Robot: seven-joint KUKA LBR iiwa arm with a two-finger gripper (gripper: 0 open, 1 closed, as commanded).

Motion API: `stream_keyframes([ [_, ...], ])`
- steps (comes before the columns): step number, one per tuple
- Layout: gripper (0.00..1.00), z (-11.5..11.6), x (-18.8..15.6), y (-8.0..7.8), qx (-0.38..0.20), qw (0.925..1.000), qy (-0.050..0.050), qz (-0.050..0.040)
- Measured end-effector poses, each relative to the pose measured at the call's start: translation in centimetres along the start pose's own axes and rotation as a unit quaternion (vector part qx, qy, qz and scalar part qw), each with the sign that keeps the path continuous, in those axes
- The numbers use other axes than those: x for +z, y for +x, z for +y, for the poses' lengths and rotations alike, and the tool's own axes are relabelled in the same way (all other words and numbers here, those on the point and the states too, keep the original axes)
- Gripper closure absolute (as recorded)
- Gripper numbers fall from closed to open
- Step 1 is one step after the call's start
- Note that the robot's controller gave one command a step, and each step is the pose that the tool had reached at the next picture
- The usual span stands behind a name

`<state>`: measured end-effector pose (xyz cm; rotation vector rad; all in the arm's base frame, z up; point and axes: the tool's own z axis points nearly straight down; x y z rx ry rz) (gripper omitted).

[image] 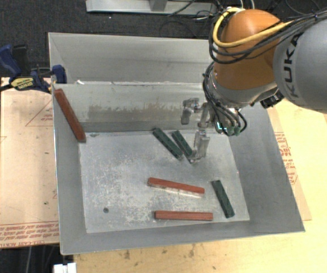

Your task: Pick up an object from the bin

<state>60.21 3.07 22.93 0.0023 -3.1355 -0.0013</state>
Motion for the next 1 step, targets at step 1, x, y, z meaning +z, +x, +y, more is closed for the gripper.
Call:
stream_keyframes([
  [1, 0.0, -0.01, -0.47, -0.13, 0.0, 1.0, 0.0, -0.0038],
])
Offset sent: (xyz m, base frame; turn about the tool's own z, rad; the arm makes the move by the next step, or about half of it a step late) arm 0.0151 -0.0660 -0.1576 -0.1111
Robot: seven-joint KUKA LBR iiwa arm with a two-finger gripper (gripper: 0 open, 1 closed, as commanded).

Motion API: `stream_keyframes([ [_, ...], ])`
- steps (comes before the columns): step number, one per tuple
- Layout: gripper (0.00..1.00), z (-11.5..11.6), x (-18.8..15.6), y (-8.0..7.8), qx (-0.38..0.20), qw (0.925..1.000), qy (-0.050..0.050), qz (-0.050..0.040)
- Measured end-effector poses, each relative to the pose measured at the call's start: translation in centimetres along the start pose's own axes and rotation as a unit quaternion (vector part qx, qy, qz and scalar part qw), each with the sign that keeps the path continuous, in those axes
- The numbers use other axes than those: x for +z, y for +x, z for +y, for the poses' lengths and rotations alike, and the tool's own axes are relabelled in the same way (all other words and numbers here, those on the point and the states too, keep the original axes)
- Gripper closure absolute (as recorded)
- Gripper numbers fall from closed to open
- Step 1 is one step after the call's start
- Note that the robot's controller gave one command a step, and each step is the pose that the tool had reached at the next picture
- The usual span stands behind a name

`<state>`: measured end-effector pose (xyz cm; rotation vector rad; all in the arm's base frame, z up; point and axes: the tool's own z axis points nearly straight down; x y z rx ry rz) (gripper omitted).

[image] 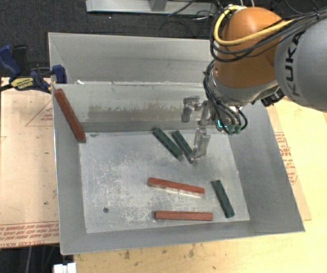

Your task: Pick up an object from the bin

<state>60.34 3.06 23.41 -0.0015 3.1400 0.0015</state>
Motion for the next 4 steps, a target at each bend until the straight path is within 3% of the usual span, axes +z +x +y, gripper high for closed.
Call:
stream_keyframes([
  [1, 0.0, -2.1, 5.2, -0.6, -0.019, 0.9998, 0.0, -0.0037],
  [2, 1.0, -4.8, 16.2, -1.9, 0.08, 0.9968, -0.001, -0.0016],
  [3, 0.0, -4.8, 16.3, -1.9, 0.08, 0.9968, 0.0, -0.001],
  [4, 1.0, -4.8, 16.1, -2.0, 0.08, 0.9968, 0.0, -0.0033],
])
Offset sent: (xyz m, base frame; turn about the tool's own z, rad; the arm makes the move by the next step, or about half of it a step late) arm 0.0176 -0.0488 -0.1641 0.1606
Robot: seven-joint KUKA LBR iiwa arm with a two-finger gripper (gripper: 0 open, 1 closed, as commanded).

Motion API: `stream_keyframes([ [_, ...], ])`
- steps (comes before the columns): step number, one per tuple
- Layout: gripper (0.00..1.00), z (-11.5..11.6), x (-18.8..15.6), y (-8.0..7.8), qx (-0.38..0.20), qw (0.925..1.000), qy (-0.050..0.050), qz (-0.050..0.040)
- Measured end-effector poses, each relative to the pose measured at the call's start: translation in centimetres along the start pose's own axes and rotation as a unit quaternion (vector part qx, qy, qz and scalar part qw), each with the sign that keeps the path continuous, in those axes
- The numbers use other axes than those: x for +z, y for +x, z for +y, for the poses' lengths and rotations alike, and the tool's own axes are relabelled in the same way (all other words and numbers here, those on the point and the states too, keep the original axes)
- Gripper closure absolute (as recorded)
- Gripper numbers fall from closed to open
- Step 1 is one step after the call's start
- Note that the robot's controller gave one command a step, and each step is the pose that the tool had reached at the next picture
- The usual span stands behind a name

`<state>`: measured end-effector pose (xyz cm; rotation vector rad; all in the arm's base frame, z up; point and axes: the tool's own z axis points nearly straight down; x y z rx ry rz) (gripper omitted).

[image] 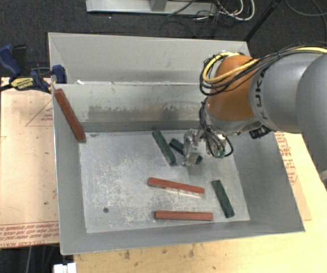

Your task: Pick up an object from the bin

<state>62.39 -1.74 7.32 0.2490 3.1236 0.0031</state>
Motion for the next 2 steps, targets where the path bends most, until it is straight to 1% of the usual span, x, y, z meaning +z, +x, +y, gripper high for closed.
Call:
stream_keyframes([
  [1, 1.0, 0.0, 0.0, 0.0, 0.0, 1.0, 0.0, 0.0],
  [2, 1.0, 0.2, -4.4, 0.1, -0.002, 1.0, 0.001, 0.006],
])
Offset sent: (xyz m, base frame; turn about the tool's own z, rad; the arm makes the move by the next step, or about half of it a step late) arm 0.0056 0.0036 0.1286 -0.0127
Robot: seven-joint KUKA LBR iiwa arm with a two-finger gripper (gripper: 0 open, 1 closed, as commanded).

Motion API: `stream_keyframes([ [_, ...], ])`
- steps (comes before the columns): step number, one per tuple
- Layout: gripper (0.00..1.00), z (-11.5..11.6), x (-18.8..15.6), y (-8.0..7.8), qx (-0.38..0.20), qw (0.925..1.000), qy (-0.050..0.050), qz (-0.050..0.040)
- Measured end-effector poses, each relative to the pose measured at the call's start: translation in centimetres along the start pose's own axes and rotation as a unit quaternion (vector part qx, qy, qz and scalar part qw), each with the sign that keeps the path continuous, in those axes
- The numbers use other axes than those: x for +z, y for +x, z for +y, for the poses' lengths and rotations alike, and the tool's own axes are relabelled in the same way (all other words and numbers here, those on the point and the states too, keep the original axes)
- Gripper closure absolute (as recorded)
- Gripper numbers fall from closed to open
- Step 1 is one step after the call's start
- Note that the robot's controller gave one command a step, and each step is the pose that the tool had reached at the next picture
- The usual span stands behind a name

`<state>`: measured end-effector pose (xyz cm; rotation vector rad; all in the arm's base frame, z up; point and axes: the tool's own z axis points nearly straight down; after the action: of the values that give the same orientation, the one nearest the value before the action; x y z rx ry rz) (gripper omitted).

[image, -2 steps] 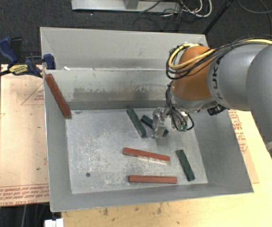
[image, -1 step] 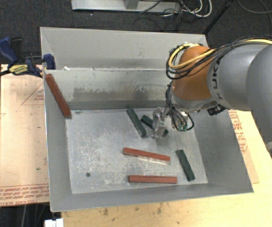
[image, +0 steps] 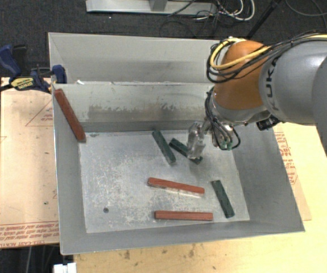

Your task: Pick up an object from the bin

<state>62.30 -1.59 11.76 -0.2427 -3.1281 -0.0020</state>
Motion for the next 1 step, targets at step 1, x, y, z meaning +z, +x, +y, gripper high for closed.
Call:
stream_keyframes([
  [1, 0.0, 1.84, 5.02, -1.45, -0.031, 0.9995, 0.0, -0.0022],
])
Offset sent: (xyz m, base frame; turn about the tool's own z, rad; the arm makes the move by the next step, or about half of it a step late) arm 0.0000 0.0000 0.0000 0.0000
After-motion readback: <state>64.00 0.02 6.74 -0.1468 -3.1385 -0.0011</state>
